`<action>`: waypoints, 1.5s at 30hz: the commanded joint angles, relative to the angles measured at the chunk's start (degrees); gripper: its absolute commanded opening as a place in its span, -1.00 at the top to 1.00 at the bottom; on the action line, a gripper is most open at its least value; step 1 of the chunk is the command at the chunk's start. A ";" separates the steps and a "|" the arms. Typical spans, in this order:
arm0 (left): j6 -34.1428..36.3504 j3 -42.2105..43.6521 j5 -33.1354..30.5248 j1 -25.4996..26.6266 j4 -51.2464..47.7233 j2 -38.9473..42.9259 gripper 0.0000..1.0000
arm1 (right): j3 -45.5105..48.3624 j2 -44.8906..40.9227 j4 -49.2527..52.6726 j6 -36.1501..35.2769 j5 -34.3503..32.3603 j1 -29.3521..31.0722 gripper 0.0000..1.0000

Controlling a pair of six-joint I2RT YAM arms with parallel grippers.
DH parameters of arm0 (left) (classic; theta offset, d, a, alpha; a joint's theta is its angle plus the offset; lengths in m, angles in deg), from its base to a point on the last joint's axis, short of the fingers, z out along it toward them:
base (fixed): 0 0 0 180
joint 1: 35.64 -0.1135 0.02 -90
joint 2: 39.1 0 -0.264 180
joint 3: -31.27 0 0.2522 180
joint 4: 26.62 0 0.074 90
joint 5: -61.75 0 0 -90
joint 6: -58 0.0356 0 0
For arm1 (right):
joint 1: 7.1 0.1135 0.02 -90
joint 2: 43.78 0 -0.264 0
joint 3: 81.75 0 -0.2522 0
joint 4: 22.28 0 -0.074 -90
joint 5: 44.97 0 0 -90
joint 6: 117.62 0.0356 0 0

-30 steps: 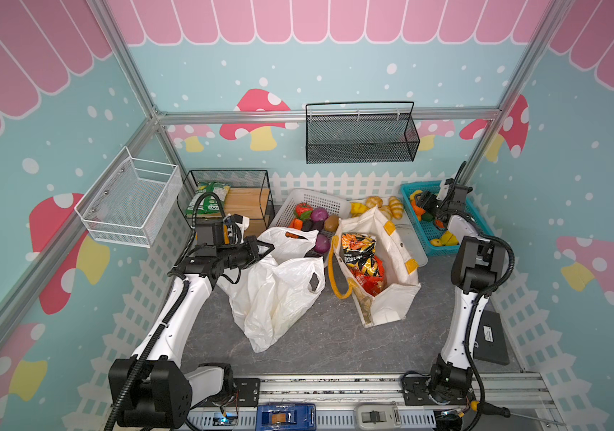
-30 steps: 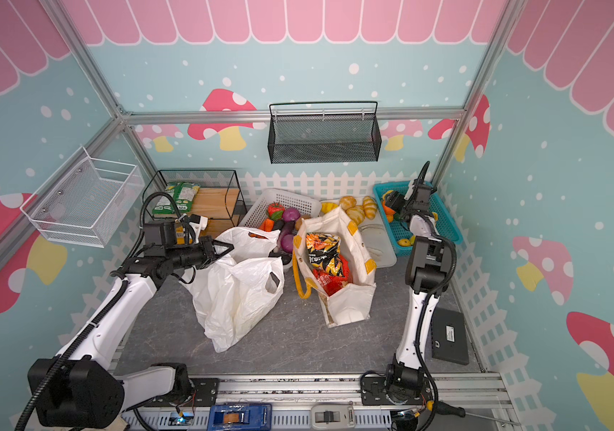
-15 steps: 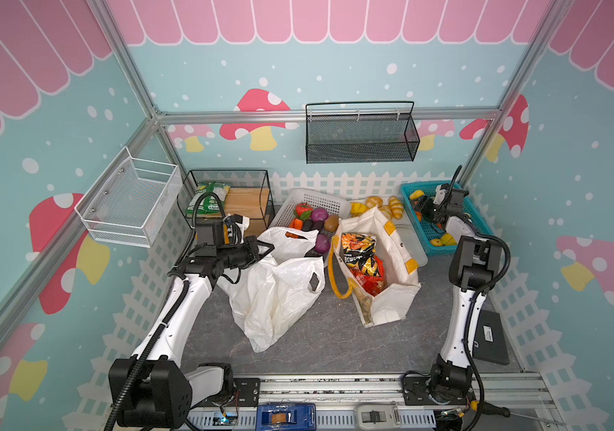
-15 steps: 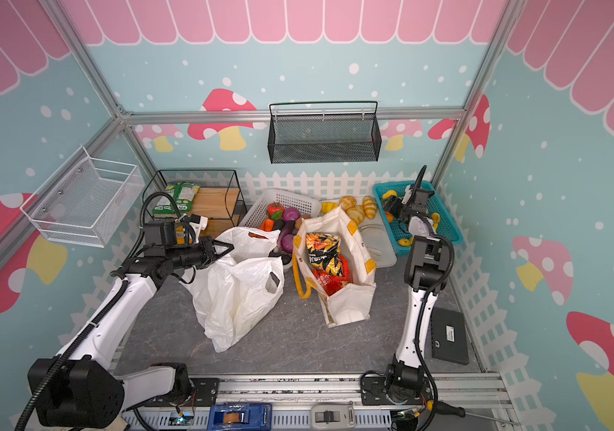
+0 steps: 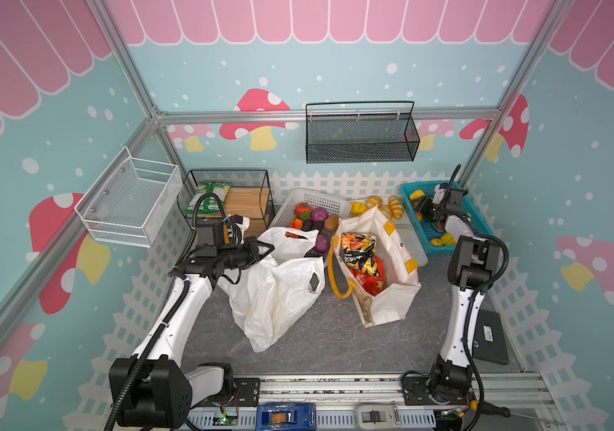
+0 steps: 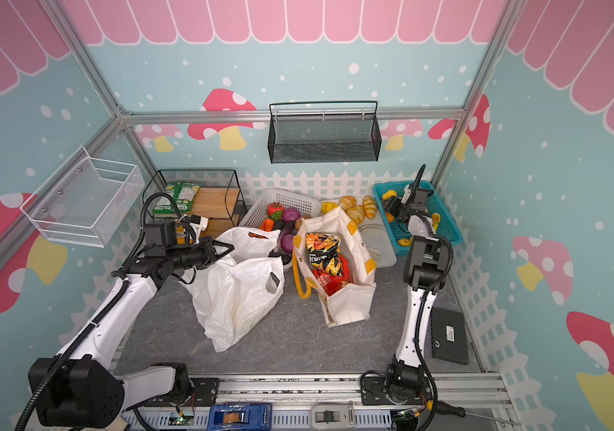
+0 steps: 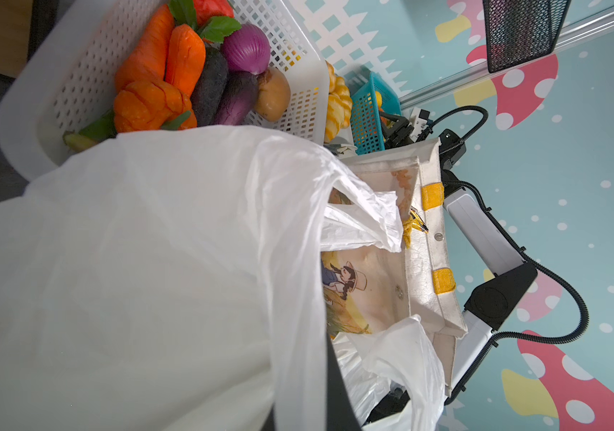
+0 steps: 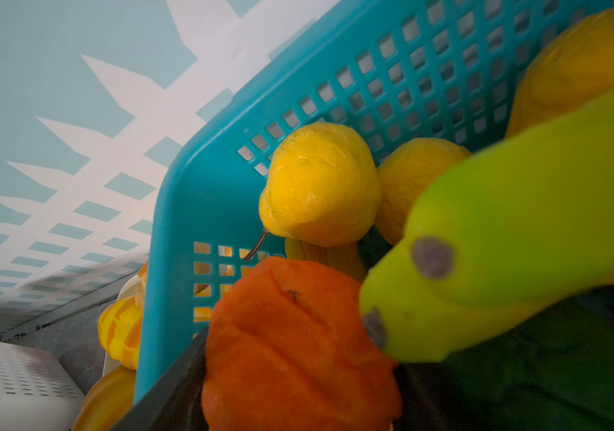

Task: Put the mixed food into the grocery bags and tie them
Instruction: 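Grasp the orange in the teal basket with the right gripper, then carry the orange into the white bag held by the left gripper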

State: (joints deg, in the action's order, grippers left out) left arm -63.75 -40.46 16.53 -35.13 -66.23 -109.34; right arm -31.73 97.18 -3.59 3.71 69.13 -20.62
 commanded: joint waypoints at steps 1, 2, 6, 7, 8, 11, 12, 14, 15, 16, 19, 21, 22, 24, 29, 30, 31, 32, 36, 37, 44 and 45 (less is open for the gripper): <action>-0.38 0.69 0.49 0.19 0.96 0.45 1.00 | 1.42 -4.63 -2.12 -0.33 1.11 -0.39 -0.06; -0.50 0.77 0.57 0.22 1.09 0.56 1.00 | 3.07 -6.25 -3.68 -0.05 1.52 -0.40 -0.02; -0.86 1.00 1.03 0.27 1.65 0.72 1.00 | 12.34 -14.74 -10.84 1.55 1.74 -0.29 0.08; -0.93 1.02 1.10 0.26 1.73 0.80 1.00 | 14.74 -17.01 -12.53 1.84 1.89 -0.29 0.10; -1.03 1.07 1.19 0.27 1.75 0.89 1.00 | 17.17 -19.29 -14.21 2.14 2.06 -0.31 0.11; -1.45 1.33 1.59 0.26 2.31 1.15 1.00 | 25.33 -26.08 -19.57 3.53 3.54 -0.11 0.15; -1.68 1.34 1.84 0.28 2.60 1.30 1.00 | 28.00 -28.14 -21.42 4.01 3.97 0.04 0.16; -2.40 1.69 2.73 0.28 3.61 1.49 1.00 | 33.83 -33.58 -25.15 4.46 5.39 0.73 0.18; -3.15 1.97 3.44 0.28 4.60 1.51 1.00 | 36.37 -36.27 -26.51 4.45 5.59 1.28 0.18; -4.06 2.30 4.28 0.23 5.71 1.59 1.00 | 38.86 -38.50 -27.74 4.12 5.69 1.97 0.18; -9.80 3.88 7.91 0.13 12.68 1.75 1.00 | 46.78 -47.99 -30.81 1.51 4.79 6.05 0.18; -12.82 3.98 9.62 0.19 16.27 1.86 1.00 | 50.81 -54.13 -30.54 -2.99 2.77 10.67 0.18; -13.22 3.53 10.26 0.27 16.47 1.86 1.00 | 52.37 -57.54 -29.94 -5.59 1.88 13.32 0.19; -13.34 2.33 11.88 0.32 16.46 2.16 1.00 | 54.86 -62.00 -29.27 -9.88 1.74 18.26 0.19; -14.15 -0.28 15.52 0.62 16.44 2.56 1.00 | 59.15 -68.61 -28.11 -17.78 5.82 29.71 0.24; -14.09 -0.89 16.45 0.83 16.40 2.56 1.00 | 60.06 -69.56 -27.79 -20.38 5.44 32.90 0.24; -14.04 -1.31 17.07 0.93 16.52 2.63 1.00 | 60.59 -70.25 -27.21 -22.49 4.75 35.25 0.24; -13.98 -1.51 17.58 0.98 16.51 2.72 1.00 | 61.10 -70.84 -26.66 -25.02 4.54 37.65 0.24; -12.73 0.10 18.18 0.96 16.04 2.53 1.00 | 62.39 -71.26 -25.87 -31.40 6.35 43.97 0.23; -12.03 0.53 18.25 0.98 15.23 2.19 1.00 | 62.39 -70.91 -25.70 -32.26 6.74 44.96 0.24; -2.88 0.72 14.99 0.92 4.83 0.39 1.00 | 59.32 -65.11 -22.30 -37.47 5.31 52.15 0.23; -1.56 0.27 14.34 0.89 3.34 0.04 1.00 | 58.76 -64.07 -22.07 -37.73 4.61 52.98 0.24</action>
State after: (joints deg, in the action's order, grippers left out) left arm -71.09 -39.70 32.70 -34.34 -56.88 -108.61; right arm 29.38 30.78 -27.37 -29.44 74.68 30.57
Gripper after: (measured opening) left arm 0.047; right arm 0.643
